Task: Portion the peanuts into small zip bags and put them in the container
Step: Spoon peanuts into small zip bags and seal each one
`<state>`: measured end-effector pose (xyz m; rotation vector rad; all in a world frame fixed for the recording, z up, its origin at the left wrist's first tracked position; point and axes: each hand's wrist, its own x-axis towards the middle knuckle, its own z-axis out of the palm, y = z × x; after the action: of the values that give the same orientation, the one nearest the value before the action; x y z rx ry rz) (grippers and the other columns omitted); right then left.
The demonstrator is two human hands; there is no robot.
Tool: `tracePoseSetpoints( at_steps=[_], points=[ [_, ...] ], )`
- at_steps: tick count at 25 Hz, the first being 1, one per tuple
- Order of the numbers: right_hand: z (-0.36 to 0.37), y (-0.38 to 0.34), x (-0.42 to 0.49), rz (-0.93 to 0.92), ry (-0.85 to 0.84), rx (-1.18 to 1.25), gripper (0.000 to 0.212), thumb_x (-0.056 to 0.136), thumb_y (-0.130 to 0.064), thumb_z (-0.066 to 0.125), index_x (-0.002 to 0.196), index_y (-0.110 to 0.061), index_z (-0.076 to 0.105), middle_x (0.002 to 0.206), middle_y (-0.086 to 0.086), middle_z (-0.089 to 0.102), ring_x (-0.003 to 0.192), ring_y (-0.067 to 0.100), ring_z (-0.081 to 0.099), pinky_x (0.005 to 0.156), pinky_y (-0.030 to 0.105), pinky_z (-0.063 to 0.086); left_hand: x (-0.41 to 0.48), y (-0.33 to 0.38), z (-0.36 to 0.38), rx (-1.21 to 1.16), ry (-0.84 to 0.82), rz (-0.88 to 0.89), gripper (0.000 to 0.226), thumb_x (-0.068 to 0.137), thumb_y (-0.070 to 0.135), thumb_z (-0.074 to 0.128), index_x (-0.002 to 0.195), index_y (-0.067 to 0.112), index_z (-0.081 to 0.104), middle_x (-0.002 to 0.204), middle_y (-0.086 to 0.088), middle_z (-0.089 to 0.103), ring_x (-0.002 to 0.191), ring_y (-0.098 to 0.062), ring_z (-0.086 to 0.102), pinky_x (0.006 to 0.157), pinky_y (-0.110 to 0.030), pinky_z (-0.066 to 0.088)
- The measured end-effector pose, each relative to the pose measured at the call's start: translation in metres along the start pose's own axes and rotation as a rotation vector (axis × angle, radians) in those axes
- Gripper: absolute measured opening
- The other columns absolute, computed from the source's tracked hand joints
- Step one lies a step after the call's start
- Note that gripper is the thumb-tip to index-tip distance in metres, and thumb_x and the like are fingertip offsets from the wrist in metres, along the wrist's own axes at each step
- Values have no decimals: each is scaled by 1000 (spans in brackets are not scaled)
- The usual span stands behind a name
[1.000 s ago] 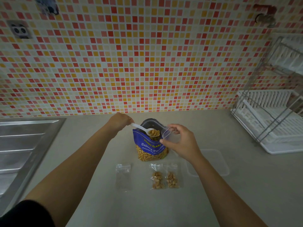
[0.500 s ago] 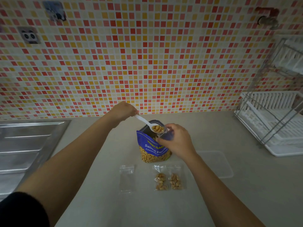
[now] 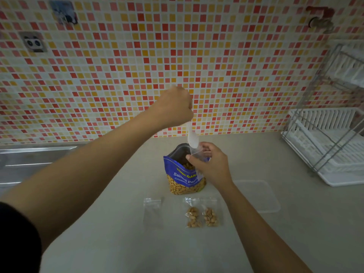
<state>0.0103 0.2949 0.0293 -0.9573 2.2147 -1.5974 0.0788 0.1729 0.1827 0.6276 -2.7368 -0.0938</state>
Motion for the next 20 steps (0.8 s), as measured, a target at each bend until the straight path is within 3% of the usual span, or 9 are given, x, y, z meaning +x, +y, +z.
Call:
tracePoseSetpoints(
  at_steps=[5,9,13,17,20],
  points=[
    [-5,12,-3,35,3,67,54,69,-32,80,116,-20,58,99,-13,58,90,4,58,73,16,48,-7,-49,18,-65,-49,-225,27,91,10,44,100,5,68,100,-10,68,87,-21,62,72,-25,44],
    [-14,28,-1,91,-33,134,52,69,-34,80,115,-22,57,103,-10,64,96,6,61,74,18,51,-26,-42,83,58,-271,-99,23,93,15,49,110,7,64,110,-9,66,99,-21,60,83,-28,48],
    [-18,32,3,128,-80,156,47,71,-31,79,112,-24,58,98,-16,62,93,6,62,77,24,53,-28,-20,119,225,-412,-10,24,91,14,53,112,2,58,109,-15,62,99,-26,61,74,-28,47],
    [-19,39,6,159,-92,214,42,70,-31,79,107,-26,59,102,-10,66,94,10,64,80,30,54,-27,-5,136,66,-400,-182,23,92,13,50,110,0,57,106,-15,63,95,-27,63,73,-28,49],
    [-21,41,8,161,-112,204,45,70,-32,80,110,-24,60,105,-8,66,95,9,64,80,28,53,-19,-13,140,-123,-372,-372,20,92,16,48,90,-1,59,89,-14,61,75,-23,62,61,-25,49]
  ],
)
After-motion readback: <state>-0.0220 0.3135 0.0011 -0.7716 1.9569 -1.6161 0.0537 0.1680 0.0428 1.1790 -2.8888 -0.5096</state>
